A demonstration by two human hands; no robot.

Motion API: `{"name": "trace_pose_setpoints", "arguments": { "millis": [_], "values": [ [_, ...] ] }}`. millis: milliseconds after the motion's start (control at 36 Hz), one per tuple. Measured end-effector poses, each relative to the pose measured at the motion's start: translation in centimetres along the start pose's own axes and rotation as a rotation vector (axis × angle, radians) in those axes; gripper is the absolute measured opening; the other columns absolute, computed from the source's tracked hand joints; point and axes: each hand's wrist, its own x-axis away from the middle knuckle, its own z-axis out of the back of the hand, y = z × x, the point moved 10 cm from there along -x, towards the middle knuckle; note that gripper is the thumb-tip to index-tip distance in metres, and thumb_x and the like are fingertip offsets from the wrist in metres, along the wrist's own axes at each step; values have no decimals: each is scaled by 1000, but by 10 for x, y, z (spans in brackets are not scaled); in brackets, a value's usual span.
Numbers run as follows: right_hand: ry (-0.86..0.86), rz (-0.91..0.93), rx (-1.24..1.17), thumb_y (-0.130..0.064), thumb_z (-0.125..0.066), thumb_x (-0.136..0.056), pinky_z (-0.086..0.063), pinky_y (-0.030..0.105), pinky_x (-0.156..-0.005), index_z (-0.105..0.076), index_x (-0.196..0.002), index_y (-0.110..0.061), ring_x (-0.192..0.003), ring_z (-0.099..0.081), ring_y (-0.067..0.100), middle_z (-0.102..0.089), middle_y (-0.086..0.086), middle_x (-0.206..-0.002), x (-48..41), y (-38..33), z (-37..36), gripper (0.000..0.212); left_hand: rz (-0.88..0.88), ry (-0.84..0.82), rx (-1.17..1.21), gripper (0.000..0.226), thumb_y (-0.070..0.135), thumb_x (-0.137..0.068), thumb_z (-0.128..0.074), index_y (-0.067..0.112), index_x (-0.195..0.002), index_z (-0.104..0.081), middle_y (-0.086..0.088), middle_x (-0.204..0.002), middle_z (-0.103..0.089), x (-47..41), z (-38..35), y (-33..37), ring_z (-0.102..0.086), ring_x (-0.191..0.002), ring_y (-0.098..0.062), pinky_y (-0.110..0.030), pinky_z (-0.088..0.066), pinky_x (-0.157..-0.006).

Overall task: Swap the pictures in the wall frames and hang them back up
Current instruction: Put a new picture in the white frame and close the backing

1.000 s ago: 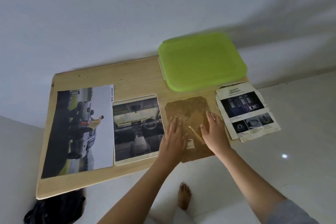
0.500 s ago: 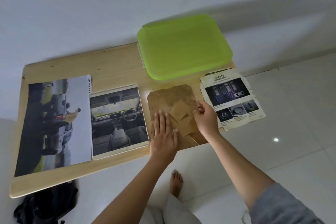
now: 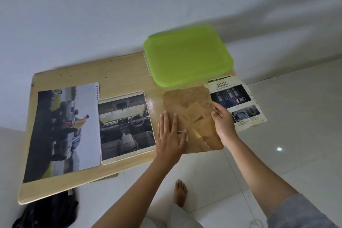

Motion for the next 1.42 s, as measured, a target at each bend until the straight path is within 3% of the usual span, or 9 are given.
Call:
{"name": "trace_pose_setpoints", "arguments": {
  "millis": [222,444,556,694,778,833,1000,1194,1417],
  "values": [
    [-81,-50,-172,-1,-46,-93,-40,26,-99,-50,-131,-13,-117,-53,16,-56,6,-129,24,-15,-56,40,153,38,155,72,51,-94,-36,23,-149,2,4,-155,18,17,59,-45,3,-144,-20,-40,-20,-113],
    [-98,-46,-110,-4,-52,-90,-45,22,-84,-58,-122,-9,-95,-58,14,-62,2,-103,43,-31,-143,32,304,126,206,73,48,-92,-42,16,-149,-9,-3,-156,-10,39,104,-133,-13,-143,-21,-40,-20,-114],
    [-103,-8,-48,-5,-53,-90,-45,24,-82,-58,-121,-9,-94,-59,15,-65,8,-105,49,-37,-171,32,323,137,182,70,47,-93,-43,16,-148,-12,-3,-155,-14,36,115,-161,-13,-143,-20,-42,-21,-114],
    [-145,49,80,-9,-48,-93,-39,14,-81,-51,-130,-9,-97,-55,14,-62,8,-115,50,-42,-188,37,345,140,173,69,46,-93,-42,14,-148,-13,-2,-156,-14,32,116,-177,-10,-144,-19,-41,-18,-115],
    [-176,97,182,-8,-44,-95,-39,0,-60,-43,-136,-10,-90,-59,19,-59,4,-115,51,-44,-192,41,355,128,177,69,46,-94,-41,15,-148,-11,-1,-156,-12,32,111,-181,-8,-144,-18,-40,-17,-115],
    [-184,122,255,-8,-42,-96,-40,9,-60,-40,-138,-10,-95,-60,27,-60,5,-117,51,-44,-194,43,362,118,174,70,47,-94,-41,16,-148,-9,0,-157,-10,33,106,-184,-6,-144,-18,-39,-17,-114],
    [-217,245,634,-24,-37,-97,-43,32,-76,-31,-143,-21,-105,-51,23,-53,7,-112,49,-42,-200,46,355,78,161,74,46,-94,-41,16,-149,-1,1,-157,5,35,92,-184,-2,-145,-19,-38,-18,-113],
    [-246,283,802,-32,-39,-96,-41,29,-67,-31,-142,-24,-100,-49,21,-42,5,-112,50,-41,-199,47,369,67,189,78,46,-93,-45,14,-149,0,0,-157,11,34,93,-185,0,-145,-22,-42,-19,-113],
    [-335,282,776,-35,-34,-98,-43,30,-63,-18,-146,-22,-77,-52,18,-43,7,-114,57,-32,-206,53,386,87,150,89,53,-85,-53,12,-149,-7,-4,-156,-8,31,97,-192,-9,-143,-22,-41,-24,-112]
  ]
}}
